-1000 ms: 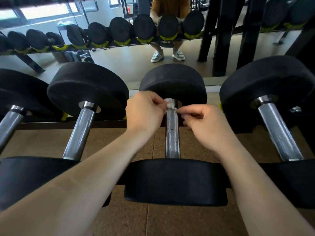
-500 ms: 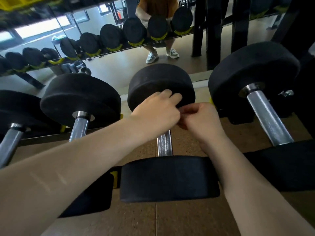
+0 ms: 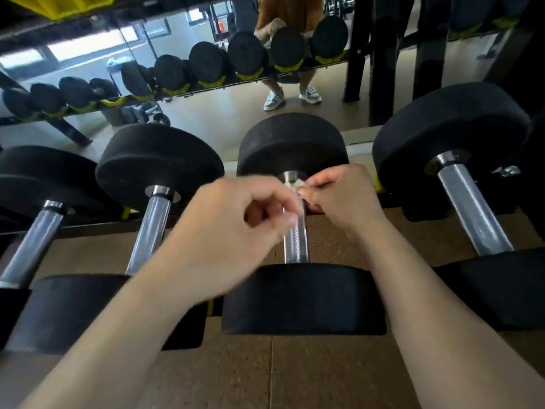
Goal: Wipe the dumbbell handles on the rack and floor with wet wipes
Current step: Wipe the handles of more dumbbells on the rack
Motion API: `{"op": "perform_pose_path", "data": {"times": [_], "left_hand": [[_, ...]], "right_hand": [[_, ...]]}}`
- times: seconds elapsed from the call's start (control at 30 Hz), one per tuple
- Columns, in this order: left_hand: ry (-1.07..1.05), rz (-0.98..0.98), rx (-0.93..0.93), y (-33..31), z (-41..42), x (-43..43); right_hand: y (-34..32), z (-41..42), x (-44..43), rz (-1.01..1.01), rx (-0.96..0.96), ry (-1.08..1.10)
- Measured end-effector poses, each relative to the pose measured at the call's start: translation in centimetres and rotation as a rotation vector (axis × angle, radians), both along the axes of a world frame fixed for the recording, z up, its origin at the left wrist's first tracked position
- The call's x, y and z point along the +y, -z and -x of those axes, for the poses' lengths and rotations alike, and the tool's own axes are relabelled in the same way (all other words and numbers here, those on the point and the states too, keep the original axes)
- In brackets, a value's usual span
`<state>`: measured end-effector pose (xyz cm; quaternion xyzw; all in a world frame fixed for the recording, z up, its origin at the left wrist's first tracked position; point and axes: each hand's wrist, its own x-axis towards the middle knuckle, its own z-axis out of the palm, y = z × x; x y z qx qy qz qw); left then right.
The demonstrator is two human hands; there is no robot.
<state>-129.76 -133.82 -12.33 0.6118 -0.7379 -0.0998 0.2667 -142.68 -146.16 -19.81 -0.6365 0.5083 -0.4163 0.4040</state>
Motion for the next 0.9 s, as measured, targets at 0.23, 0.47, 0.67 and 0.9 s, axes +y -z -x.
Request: {"op": "perform_pose_path", "data": {"times": [0.23,0.47,0.67,0.9], "left_hand": [[0.041,0.061,-0.026,3.1,-0.1,3.4],[0.06,0.129,0.069,3.8,-0.8,4.2],[0.08,0.136,0.124,4.0,-1.5,4.3],[0.08,0.009,0.211,3.7,-3.2,4.5]], "right_hand": [[-1.2,1.2,2.4,-0.19,0.231,-0.161],[-2.2,1.0,3.7,-0.092,0.454,-0.194],[-2.9,0.6,3.6,-0.109,0.265,-0.131],[-3.5,1.2,5.0,-0.147,0.642,-0.397]]}}
